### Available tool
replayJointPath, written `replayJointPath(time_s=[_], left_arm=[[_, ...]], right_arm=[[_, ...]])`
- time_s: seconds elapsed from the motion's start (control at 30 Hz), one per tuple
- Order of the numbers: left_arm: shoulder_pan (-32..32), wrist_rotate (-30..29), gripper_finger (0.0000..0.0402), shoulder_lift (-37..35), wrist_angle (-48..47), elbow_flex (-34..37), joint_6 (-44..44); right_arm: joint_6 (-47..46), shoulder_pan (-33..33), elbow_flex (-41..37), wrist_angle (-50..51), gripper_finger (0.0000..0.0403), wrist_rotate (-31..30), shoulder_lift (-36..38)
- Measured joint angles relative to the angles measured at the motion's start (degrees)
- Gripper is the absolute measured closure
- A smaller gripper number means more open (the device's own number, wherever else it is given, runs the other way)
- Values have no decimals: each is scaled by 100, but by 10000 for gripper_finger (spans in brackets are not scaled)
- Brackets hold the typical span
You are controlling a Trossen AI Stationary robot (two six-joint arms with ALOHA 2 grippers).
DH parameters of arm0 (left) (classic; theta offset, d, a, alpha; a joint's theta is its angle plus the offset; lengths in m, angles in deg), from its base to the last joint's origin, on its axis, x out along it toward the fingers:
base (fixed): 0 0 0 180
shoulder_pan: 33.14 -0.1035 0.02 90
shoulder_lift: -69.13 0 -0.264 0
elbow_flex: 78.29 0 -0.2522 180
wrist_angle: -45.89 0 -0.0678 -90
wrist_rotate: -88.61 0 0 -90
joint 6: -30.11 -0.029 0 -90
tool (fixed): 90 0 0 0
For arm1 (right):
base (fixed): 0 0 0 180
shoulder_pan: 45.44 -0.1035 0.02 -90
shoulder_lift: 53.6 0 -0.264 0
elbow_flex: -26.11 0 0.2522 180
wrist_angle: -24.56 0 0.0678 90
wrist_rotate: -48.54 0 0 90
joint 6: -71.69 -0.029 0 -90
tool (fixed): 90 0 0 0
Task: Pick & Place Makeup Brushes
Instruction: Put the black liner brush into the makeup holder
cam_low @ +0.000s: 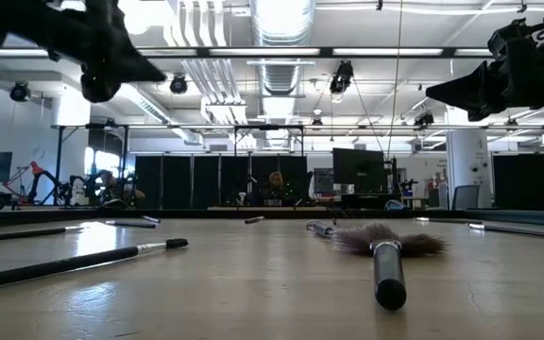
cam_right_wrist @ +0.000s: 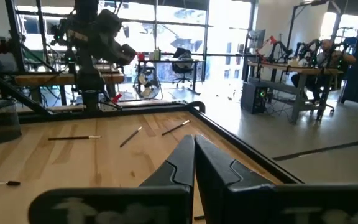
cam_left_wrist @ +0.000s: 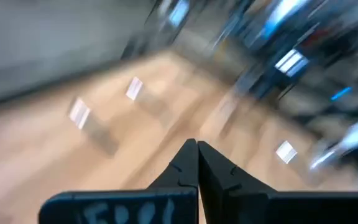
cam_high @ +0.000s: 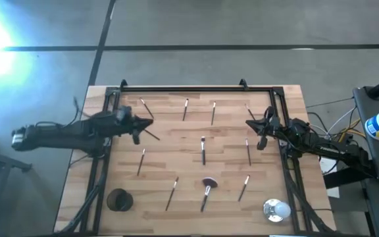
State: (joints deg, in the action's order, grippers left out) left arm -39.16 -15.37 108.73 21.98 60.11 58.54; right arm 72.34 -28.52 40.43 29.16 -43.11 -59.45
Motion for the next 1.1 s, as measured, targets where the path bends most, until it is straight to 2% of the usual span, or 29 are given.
replayJointPath(time_s=[0.1,0.3,0.37,0.5,0.7,0.83,1.1], left_arm=[[284,-268,402,701,-1315,-710,915],[807,-35,395,1949,-2944,-1674,2880],[996,79,381,2372,-3511,-1835,3314],[1281,289,338,2989,-3962,-2100,4001],[1410,380,287,3457,-4197,-1999,4630],[1339,306,280,3405,-4168,-1700,4847],[1089,368,280,3208,-3379,-934,5049]], right_arm=[[2,0,0,0,394,0,0],[0,-4,0,0,394,1,-3],[0,-4,0,6,394,2,-17],[-31,-4,0,42,394,2,-79],[-52,-4,0,63,394,14,-174],[-68,-4,0,219,394,23,-227],[-220,-4,0,331,394,48,-225]])
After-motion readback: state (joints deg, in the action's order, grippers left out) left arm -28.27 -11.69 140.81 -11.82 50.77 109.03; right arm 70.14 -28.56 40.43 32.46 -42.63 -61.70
